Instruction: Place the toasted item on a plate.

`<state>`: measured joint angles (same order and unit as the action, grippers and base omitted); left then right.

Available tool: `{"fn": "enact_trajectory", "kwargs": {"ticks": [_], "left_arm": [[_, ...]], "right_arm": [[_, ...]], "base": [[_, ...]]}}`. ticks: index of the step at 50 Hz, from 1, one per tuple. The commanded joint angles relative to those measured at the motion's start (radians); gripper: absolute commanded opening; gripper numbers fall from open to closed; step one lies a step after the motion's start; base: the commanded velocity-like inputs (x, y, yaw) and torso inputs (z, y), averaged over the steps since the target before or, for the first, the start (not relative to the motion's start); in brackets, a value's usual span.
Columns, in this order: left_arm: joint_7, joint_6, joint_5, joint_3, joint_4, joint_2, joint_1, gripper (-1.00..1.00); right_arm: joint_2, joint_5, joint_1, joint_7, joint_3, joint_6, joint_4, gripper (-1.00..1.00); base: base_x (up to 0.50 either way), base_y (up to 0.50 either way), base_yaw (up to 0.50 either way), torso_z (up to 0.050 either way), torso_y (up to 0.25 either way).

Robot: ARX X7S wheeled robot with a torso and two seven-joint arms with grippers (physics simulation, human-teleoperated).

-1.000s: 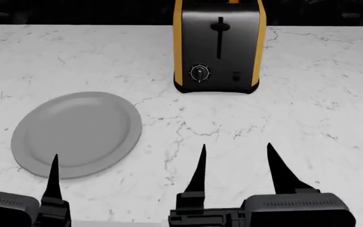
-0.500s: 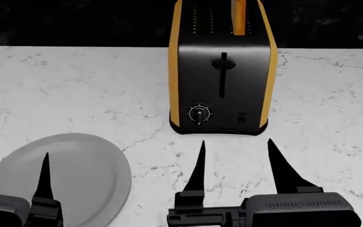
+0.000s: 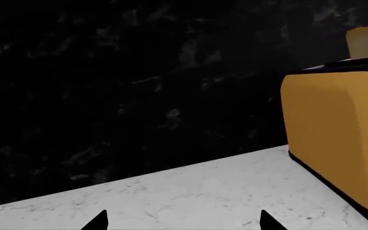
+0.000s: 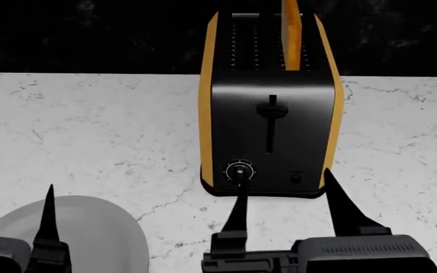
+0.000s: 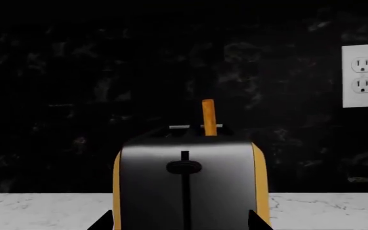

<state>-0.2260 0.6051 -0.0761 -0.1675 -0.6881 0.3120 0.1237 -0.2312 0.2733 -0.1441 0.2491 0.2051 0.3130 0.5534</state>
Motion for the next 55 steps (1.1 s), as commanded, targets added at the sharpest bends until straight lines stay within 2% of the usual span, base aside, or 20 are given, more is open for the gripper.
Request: {"fn": "enact_trajectory", "kwargs": {"ticks": [1, 6, 12, 17, 21, 23, 24, 25, 27, 29, 32, 35, 42, 55], "left_arm": [[-0.009, 0.02, 0.001, 0.004, -0.026, 0.009, -0.006, 1.0], [-0.017, 0.05, 0.0, 0.021, -0.073, 0.021, -0.027, 1.0], [-0.038, 0.142, -0.002, 0.123, -0.205, 0.065, -0.094, 1.0], [-0.044, 0.178, -0.013, 0.184, -0.276, 0.076, -0.153, 1.0], [-0.047, 0.208, -0.027, 0.248, -0.341, 0.084, -0.203, 1.0], [-0.055, 0.223, -0.049, 0.272, -0.358, 0.104, -0.229, 1.0], [-0.077, 0.183, -0.115, 0.309, -0.359, 0.114, -0.252, 1.0], [-0.149, 0.165, -0.185, 0.315, -0.359, 0.174, -0.274, 1.0], [-0.368, 0.104, -0.374, 0.301, -0.359, 0.347, -0.323, 1.0], [-0.524, 0.024, -0.493, 0.283, -0.359, 0.479, -0.365, 1.0], [-0.627, -0.035, -0.559, 0.265, -0.357, 0.569, -0.394, 1.0], [-0.674, -0.072, -0.576, 0.255, -0.355, 0.61, -0.411, 1.0], [-0.707, -0.124, -0.575, 0.257, -0.353, 0.642, -0.452, 1.0], [-0.784, -0.188, -0.598, 0.258, -0.353, 0.72, -0.505, 1.0]], "right_arm": [[-0.012, 0.009, 0.016, 0.009, -0.004, -0.01, 0.013, 1.0], [-0.022, 0.026, 0.002, 0.016, -0.012, 0.02, 0.042, 1.0], [-0.048, 0.056, -0.022, 0.03, -0.04, 0.078, 0.111, 1.0], [-0.037, 0.042, -0.098, 0.044, -0.019, 0.118, 0.084, 1.0], [-0.036, 0.068, -0.184, 0.062, -0.025, 0.21, 0.104, 1.0], [-0.039, 0.081, -0.223, 0.07, -0.03, 0.257, 0.112, 1.0], [-0.045, 0.08, -0.25, 0.076, -0.026, 0.289, 0.113, 1.0], [-0.045, 0.092, -0.278, 0.079, -0.032, 0.317, 0.118, 1.0], [-0.046, 0.093, -0.329, 0.085, -0.036, 0.342, 0.112, 1.0], [-0.047, 0.091, -0.367, 0.087, -0.032, 0.359, 0.101, 1.0], [-0.048, 0.097, -0.433, 0.089, -0.029, 0.404, 0.087, 1.0], [-0.044, 0.103, -0.515, 0.105, -0.029, 0.476, 0.065, 1.0], [-0.025, 0.127, -0.664, 0.119, -0.006, 0.615, 0.008, 1.0], [-0.012, 0.101, -0.799, 0.11, 0.016, 0.617, -0.169, 1.0]], "base": [[0.0, 0.0, 0.0, 0.0, 0.0], [0.0, 0.0, 0.0, 0.0, 0.0], [0.0, 0.0, 0.0, 0.0, 0.0], [0.0, 0.0, 0.0, 0.0, 0.0], [0.0, 0.0, 0.0, 0.0, 0.0], [0.0, 0.0, 0.0, 0.0, 0.0], [0.0, 0.0, 0.0, 0.0, 0.0], [0.0, 0.0, 0.0, 0.0, 0.0], [0.0, 0.0, 0.0, 0.0, 0.0], [0.0, 0.0, 0.0, 0.0, 0.0], [0.0, 0.0, 0.0, 0.0, 0.0], [0.0, 0.0, 0.0, 0.0, 0.0], [0.0, 0.0, 0.0, 0.0, 0.0], [0.0, 0.0, 0.0, 0.0, 0.0]]}}
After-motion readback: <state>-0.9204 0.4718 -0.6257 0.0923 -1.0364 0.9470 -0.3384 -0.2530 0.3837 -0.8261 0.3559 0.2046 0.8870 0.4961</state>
